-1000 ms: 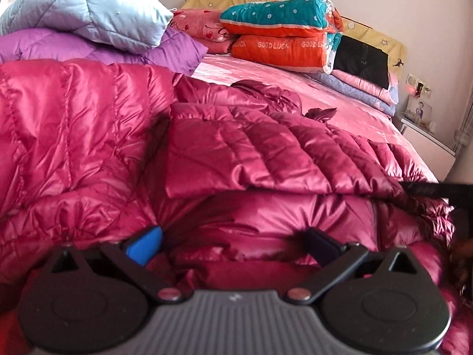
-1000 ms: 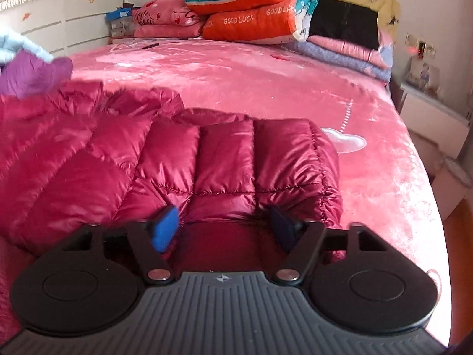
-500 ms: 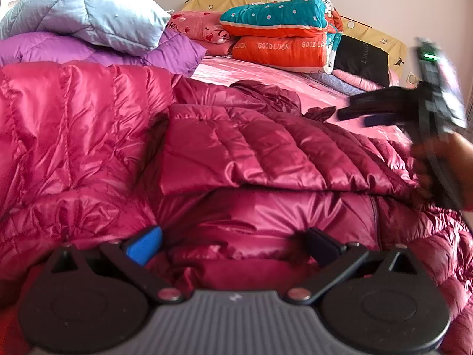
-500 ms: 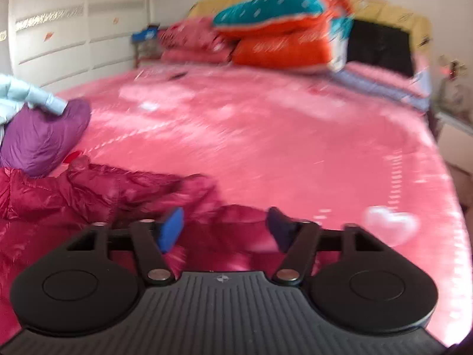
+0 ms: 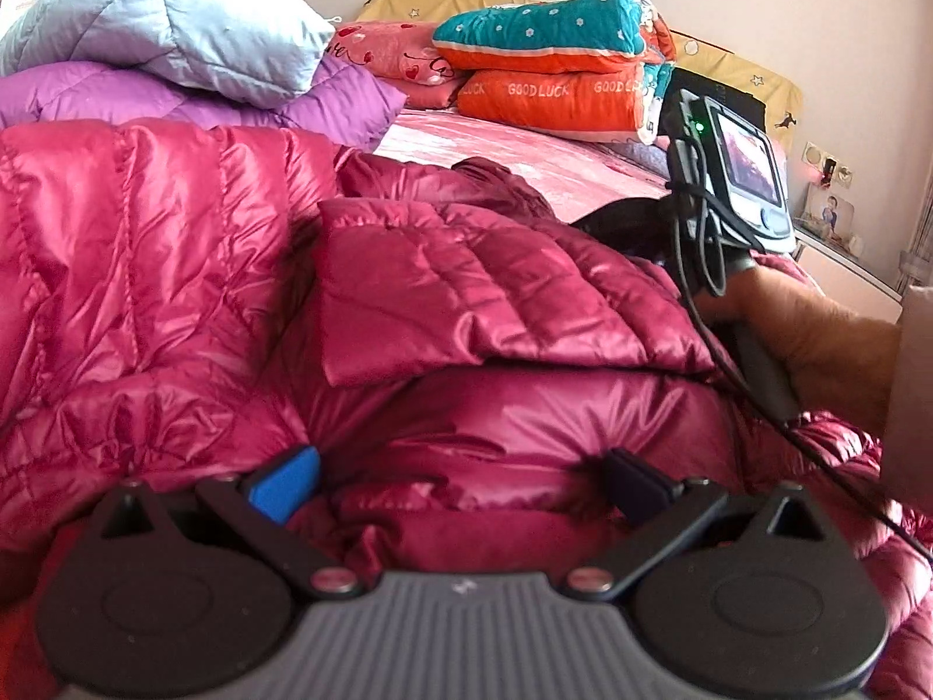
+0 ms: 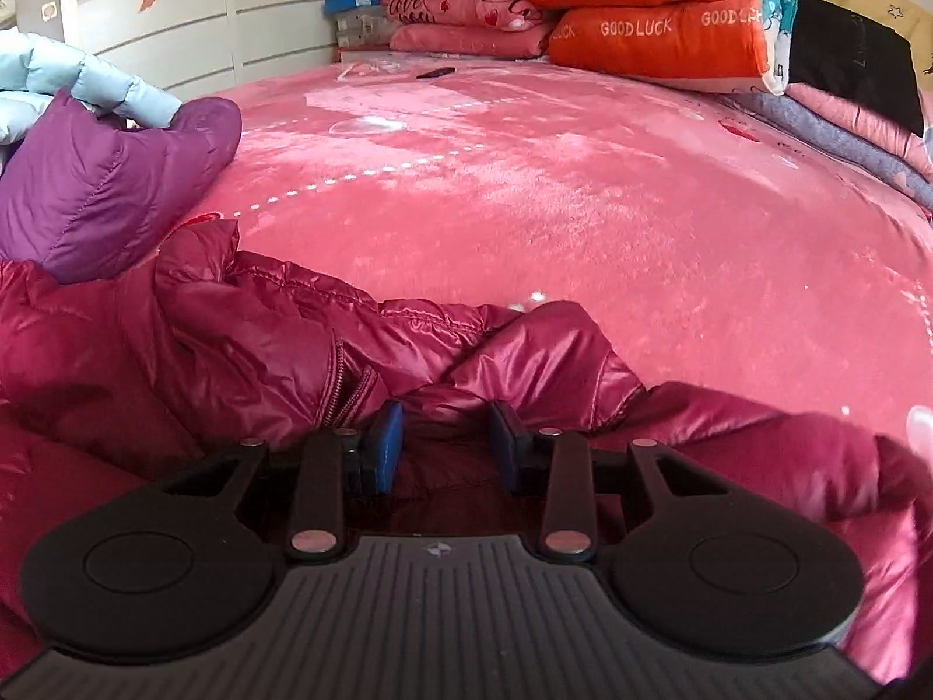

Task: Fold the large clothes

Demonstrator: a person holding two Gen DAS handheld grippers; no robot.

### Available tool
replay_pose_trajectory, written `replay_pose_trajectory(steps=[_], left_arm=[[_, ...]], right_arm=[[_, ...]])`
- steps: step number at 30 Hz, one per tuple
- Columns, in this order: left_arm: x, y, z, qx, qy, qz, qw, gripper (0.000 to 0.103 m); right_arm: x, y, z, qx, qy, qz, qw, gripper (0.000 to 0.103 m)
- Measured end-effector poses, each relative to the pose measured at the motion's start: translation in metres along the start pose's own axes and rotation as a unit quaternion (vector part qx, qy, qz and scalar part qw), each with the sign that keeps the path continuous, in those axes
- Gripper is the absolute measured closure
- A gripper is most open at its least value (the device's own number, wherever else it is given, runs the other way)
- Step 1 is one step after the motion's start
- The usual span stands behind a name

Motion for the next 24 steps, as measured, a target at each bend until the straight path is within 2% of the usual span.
replay_pose_trajectory(steps=[4,6,7,8,9,11,13,15,17,21,24], left_arm=[[0.0,0.0,0.0,-0.001,0.001,0.0,1.0,0.001],[-0.001,0.0,-0.001,0.0,0.003,0.002,1.0,0.001],[-0.001,0.001,-0.001,0.0,0.005,0.003,1.0,0.001],[-0.002,0.001,-0.001,0.001,0.006,0.005,1.0,0.001],[-0.002,0.001,-0.001,0.001,0.006,0.005,1.0,0.001],[-0.003,0.001,-0.002,0.0,0.009,0.004,1.0,0.001],[-0.004,0.001,-0.004,-0.002,0.011,0.001,0.9999,0.001],[-0.004,0.002,-0.007,-0.003,0.014,0.0,0.9999,0.001],[-0.003,0.004,-0.011,-0.003,0.017,0.002,0.9998,0.001],[-0.001,0.009,-0.023,-0.003,0.034,0.012,0.9993,0.002],[0.004,0.018,-0.041,-0.016,0.056,0.024,0.998,0.003]], right_arm=[[0.006,0.007,-0.008,0.004,-0.003,0.016,1.0,0.056],[0.007,0.015,-0.018,-0.002,0.002,0.039,0.999,0.035],[0.009,0.02,-0.026,-0.004,0.009,0.054,0.999,0.029],[0.011,0.026,-0.036,-0.008,0.018,0.07,0.997,0.013],[0.013,0.034,-0.047,-0.01,0.026,0.087,0.996,0.002],[0.017,0.049,-0.071,0.001,0.041,0.111,0.993,0.003],[0.018,0.068,-0.098,-0.011,0.054,0.126,0.991,0.002],[0.012,0.097,-0.126,-0.026,0.06,0.152,0.986,0.0],[-0.001,0.131,-0.147,-0.017,0.062,0.19,0.98,0.0],[-0.045,0.205,-0.171,-0.021,0.05,0.282,0.958,0.0],[-0.082,0.243,-0.168,0.033,0.039,0.361,0.931,0.0]])
Point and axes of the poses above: each gripper's, at about its wrist camera, not at the fingertips, and z roughly the way its jaws point, y to its right, x to its top, the point moved 4 cm from there along z, roughly the way its jaws point
